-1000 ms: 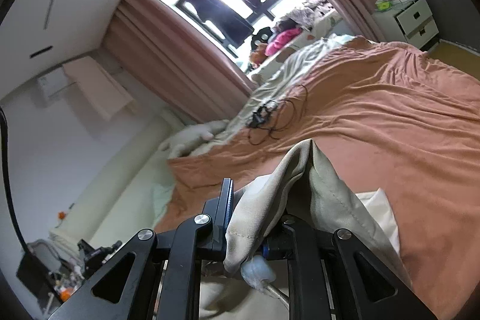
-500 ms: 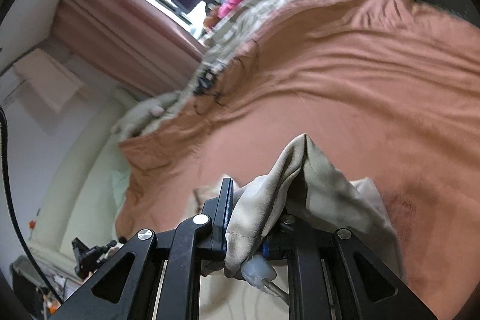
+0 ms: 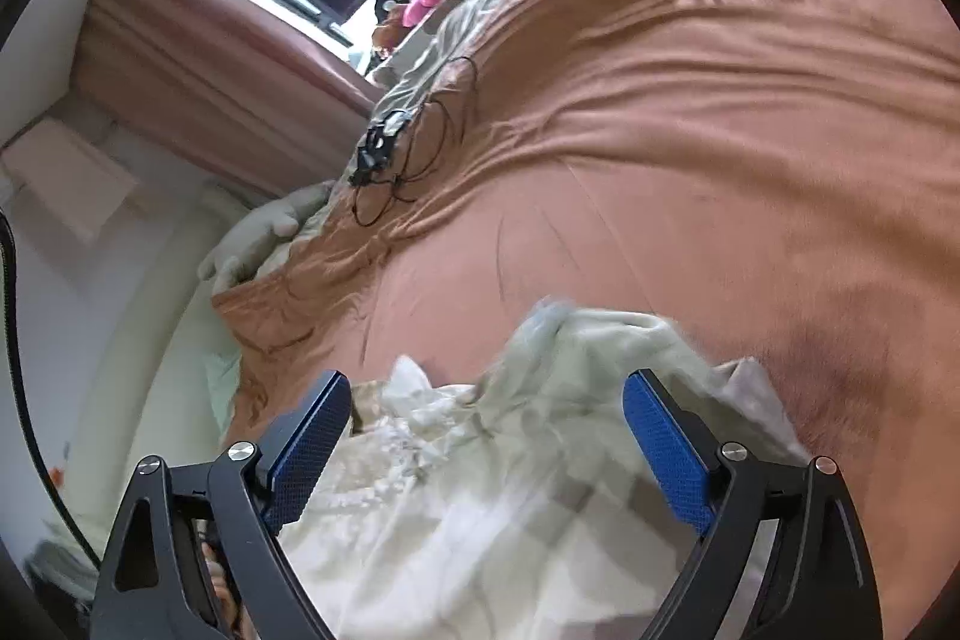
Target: Fold large clothes
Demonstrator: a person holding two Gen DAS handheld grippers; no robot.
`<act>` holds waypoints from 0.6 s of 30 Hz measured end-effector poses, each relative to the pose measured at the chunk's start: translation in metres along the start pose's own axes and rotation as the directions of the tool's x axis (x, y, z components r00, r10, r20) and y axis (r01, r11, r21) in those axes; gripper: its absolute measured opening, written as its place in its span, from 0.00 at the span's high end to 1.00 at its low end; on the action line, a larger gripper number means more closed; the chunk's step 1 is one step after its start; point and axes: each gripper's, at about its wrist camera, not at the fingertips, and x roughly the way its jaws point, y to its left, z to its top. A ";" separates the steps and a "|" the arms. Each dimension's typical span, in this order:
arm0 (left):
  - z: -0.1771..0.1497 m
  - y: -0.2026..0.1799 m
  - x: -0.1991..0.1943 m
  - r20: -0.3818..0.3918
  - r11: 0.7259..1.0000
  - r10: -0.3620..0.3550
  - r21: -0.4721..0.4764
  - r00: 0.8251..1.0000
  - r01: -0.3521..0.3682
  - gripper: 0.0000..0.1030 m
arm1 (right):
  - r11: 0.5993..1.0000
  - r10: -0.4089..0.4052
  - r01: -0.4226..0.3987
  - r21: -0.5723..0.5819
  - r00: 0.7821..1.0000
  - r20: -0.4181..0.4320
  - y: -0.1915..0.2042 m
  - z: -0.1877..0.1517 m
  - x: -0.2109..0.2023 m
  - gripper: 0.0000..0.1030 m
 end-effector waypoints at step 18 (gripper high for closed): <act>-0.082 -0.054 0.046 -0.159 0.876 0.341 0.411 0.927 -0.252 0.30 | 0.917 -0.235 0.123 -0.379 0.934 -0.268 0.116 -0.088 0.088 0.17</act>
